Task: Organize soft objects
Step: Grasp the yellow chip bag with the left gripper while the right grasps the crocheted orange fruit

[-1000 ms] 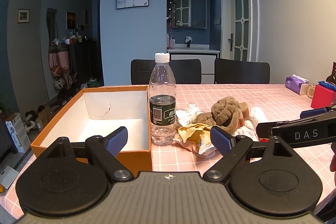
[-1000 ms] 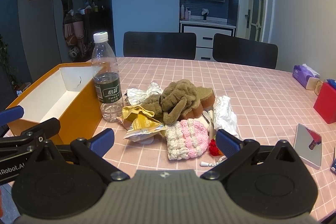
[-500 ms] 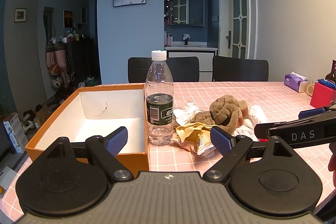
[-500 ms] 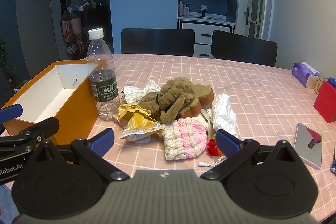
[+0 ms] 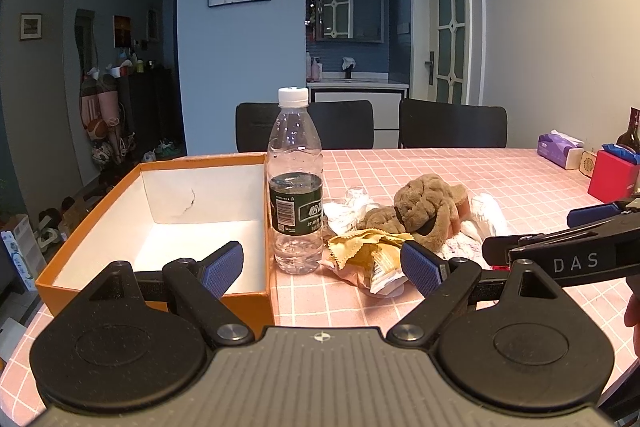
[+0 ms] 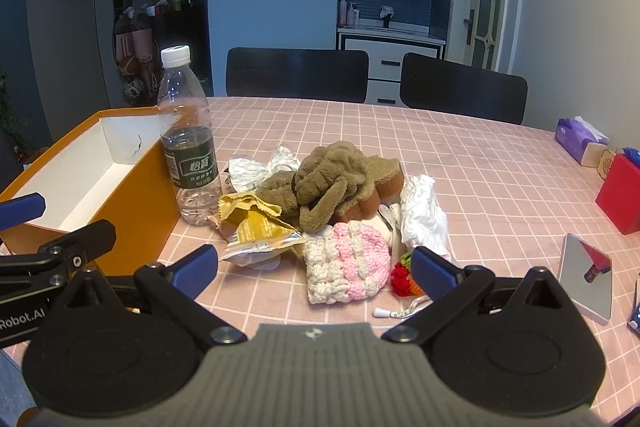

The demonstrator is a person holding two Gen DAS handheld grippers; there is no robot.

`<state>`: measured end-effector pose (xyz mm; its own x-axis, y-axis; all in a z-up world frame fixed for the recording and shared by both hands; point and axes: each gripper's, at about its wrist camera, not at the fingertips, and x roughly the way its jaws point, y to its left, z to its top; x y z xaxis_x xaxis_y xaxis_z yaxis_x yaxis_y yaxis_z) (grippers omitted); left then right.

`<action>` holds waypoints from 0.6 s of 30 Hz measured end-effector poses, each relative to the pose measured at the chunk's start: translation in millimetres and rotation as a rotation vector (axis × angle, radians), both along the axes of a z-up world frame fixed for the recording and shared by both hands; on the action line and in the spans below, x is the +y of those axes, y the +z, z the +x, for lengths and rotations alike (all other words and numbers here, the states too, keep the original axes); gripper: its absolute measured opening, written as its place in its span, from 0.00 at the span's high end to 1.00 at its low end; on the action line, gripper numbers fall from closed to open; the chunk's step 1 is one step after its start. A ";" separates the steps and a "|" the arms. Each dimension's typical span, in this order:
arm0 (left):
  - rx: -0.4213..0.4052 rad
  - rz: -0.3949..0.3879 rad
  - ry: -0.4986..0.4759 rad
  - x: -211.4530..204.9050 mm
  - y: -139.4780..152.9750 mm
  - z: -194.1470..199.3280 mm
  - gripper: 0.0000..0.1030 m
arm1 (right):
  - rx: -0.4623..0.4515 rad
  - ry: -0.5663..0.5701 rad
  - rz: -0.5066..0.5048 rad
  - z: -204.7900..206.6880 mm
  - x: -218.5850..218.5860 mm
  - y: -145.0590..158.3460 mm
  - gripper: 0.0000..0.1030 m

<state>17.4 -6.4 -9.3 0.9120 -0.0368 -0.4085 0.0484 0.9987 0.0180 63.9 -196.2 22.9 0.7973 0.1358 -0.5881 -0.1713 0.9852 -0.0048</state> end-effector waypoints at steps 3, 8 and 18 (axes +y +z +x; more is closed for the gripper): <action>0.010 0.006 -0.016 -3.0 -0.3 6.2 0.00 | -0.013 0.001 -0.012 4.5 -4.7 -3.1 0.02; 0.055 -0.001 -0.068 -12.4 -4.3 22.1 0.18 | -0.099 0.012 0.032 7.8 -26.9 -12.6 0.02; 0.173 -0.068 -0.231 -43.8 -30.9 76.4 0.27 | -0.017 0.021 -0.002 46.9 -48.3 -50.6 0.05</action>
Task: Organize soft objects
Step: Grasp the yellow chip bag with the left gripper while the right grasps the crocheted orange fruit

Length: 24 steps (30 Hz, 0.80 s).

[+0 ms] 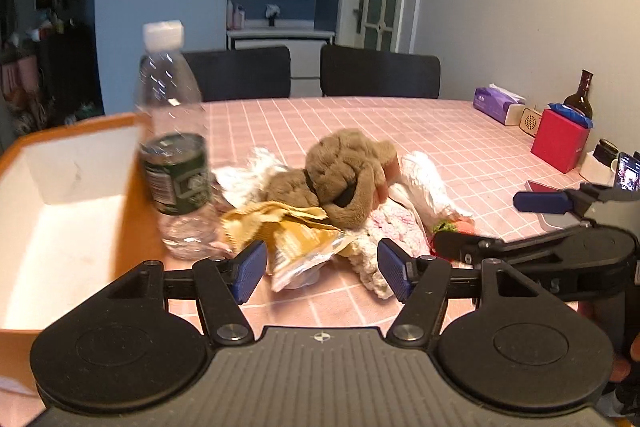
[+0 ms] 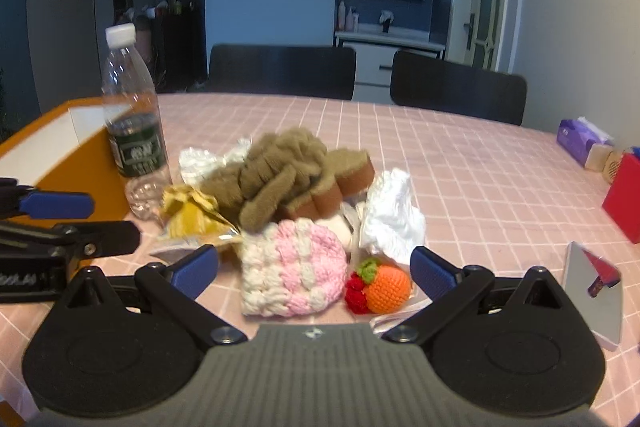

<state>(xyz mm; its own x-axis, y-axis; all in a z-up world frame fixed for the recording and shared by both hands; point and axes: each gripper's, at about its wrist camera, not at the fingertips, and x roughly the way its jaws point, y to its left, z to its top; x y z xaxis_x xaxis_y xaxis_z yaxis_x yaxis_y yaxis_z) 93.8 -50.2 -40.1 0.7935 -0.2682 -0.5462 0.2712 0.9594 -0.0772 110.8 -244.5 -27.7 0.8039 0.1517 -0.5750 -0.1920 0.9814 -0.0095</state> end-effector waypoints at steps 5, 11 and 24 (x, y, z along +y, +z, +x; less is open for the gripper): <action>0.081 -0.058 0.019 -1.9 -25.7 31.8 0.27 | 0.073 -0.030 0.016 27.9 -12.3 -24.2 0.14; 0.112 -0.019 0.029 -5.0 -49.3 52.8 0.27 | 0.136 -0.117 0.054 52.7 -32.8 -46.3 0.24; 0.071 0.081 0.041 -20.2 -75.2 68.0 0.41 | 0.175 -0.141 0.067 70.4 -37.3 -70.7 0.46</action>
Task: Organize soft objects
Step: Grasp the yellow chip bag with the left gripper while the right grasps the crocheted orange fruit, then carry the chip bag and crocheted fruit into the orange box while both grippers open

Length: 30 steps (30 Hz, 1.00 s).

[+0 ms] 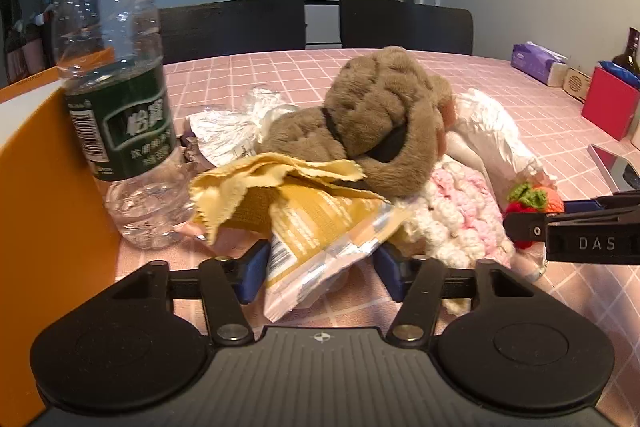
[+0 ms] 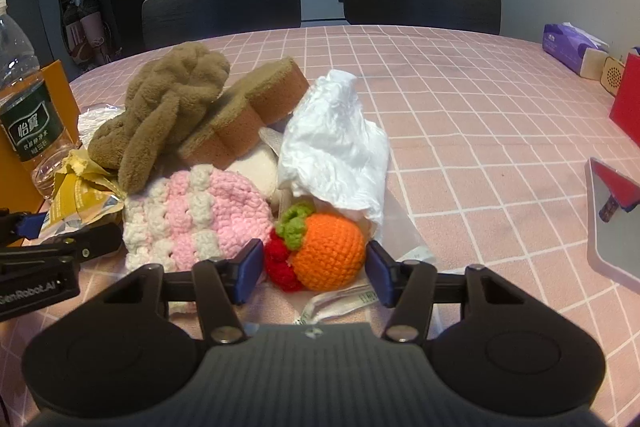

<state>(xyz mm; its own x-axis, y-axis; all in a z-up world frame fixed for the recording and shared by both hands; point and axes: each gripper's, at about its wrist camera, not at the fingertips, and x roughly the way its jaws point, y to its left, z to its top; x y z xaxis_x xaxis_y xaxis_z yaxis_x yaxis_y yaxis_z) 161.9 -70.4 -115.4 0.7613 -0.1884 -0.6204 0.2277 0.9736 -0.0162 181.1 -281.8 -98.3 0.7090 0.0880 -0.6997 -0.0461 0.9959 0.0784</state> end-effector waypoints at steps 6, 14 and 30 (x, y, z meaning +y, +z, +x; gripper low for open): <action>-0.012 0.045 0.008 -3.3 1.8 -5.4 0.64 | -0.017 0.019 -0.052 -4.5 6.2 -2.5 0.48; -0.010 0.038 0.017 2.0 9.3 -13.0 0.68 | -0.009 0.027 -0.060 -8.0 6.4 7.9 0.49; -0.021 -0.098 -0.086 23.7 54.5 -80.2 0.70 | -0.090 0.138 0.052 -66.1 15.7 72.1 0.49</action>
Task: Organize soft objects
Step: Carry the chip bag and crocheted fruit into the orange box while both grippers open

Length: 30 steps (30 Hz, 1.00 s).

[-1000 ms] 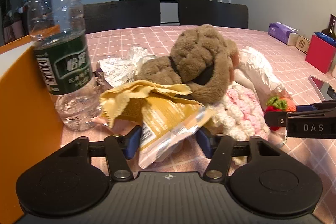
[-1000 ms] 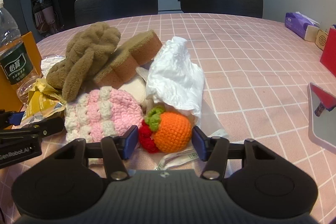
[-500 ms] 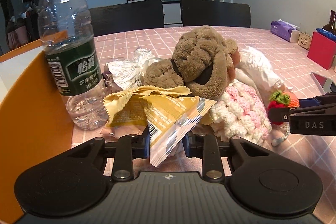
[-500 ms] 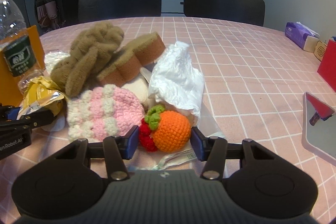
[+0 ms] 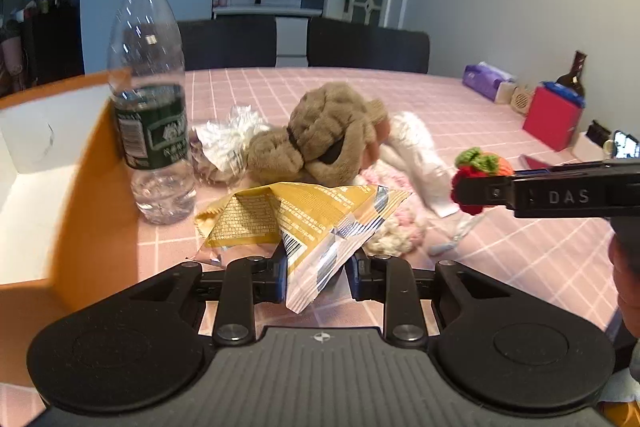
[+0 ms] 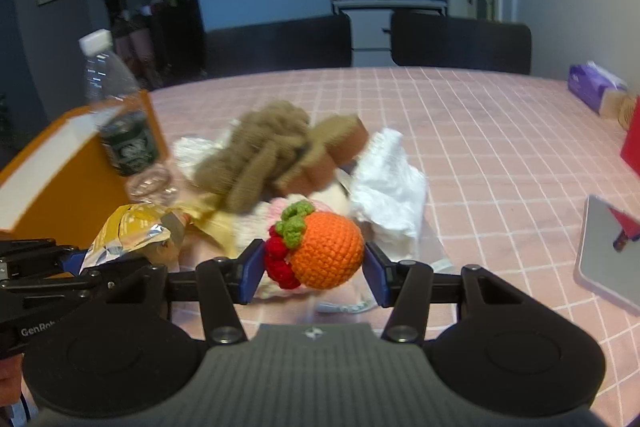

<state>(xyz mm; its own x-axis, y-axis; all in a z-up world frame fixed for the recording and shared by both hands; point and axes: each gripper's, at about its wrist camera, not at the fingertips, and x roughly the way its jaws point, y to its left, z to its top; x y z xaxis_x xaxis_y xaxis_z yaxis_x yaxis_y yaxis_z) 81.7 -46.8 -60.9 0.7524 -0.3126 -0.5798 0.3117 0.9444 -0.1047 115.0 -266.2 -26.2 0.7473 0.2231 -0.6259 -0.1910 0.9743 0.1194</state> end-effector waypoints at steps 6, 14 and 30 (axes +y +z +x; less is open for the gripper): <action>-0.078 -0.058 -0.012 16.6 35.4 -31.3 0.70 | -0.062 0.083 0.052 -18.3 10.1 30.1 0.49; -0.168 -0.042 -0.012 48.2 78.8 -57.4 0.70 | -0.131 0.238 0.086 -27.7 40.8 67.6 0.49; 0.009 0.122 0.087 155.1 116.1 -20.3 0.70 | -0.019 0.691 0.023 26.3 197.0 79.2 0.49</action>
<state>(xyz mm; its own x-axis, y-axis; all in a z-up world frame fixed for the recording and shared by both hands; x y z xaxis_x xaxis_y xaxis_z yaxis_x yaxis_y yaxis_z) 61.3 108.3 55.2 0.7679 -0.1736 -0.6166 0.2277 0.9737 0.0095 141.4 -69.1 53.0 0.4394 0.6655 -0.6034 -0.7695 0.6254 0.1294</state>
